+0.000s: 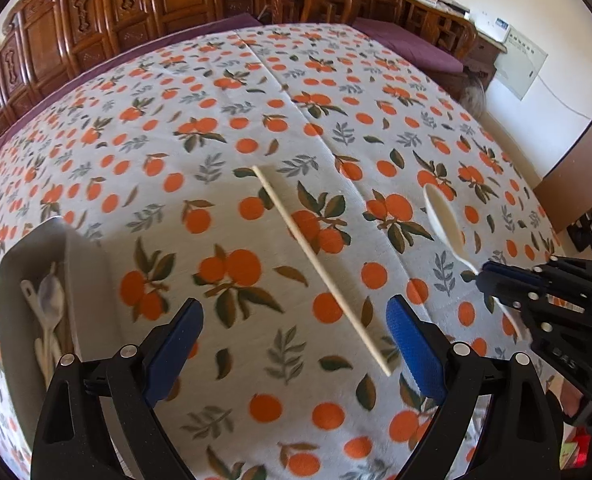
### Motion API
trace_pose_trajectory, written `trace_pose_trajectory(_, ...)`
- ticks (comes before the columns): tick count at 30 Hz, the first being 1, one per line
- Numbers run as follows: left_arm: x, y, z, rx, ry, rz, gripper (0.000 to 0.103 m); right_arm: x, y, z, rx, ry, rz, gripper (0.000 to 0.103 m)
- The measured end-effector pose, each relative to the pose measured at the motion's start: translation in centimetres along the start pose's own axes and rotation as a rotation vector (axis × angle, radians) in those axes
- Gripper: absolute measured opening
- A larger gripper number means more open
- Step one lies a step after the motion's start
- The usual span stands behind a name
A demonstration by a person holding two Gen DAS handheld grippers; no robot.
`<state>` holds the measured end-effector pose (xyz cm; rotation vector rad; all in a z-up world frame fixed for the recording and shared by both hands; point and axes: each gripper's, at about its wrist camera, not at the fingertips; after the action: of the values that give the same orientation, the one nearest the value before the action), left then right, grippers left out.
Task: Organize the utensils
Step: 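Grasp the white plastic spoon on the cloth with the right tool, then grasp the wooden chopstick on the cloth with the left tool while the right tool lifts the white spoon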
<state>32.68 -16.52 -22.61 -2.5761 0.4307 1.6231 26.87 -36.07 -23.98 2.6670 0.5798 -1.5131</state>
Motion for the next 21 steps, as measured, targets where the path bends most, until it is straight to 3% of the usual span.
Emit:
trace_pose_trajectory(7, 2.0, 1.2, -0.9, 0.025, -0.027, -0.009, 0.088, -0.1, 1.0, 1.0, 0.033, 0.001, 0.003, 0.009)
trace_pose_trajectory(17, 4.0, 2.2, -1.5, 0.048, -0.081, -0.042, 0.042, -0.2, 0.9, 1.1, 0.039, 0.007, -0.004, 0.009)
trace_pose_trajectory(21, 3.9, 2.2, -1.4, 0.055, -0.085, -0.053, 0.036, -0.3, 0.6, 0.9, 0.037, 0.009, -0.007, 0.009)
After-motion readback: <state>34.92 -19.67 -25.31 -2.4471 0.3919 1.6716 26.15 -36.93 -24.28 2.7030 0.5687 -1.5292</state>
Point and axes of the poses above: each gripper's, at about its wrist camera, not at the fingertips, and x roughly the way its jaws point, y to its right, z to its underside, and after that the axes turned 4 degrees about -x, right-handed
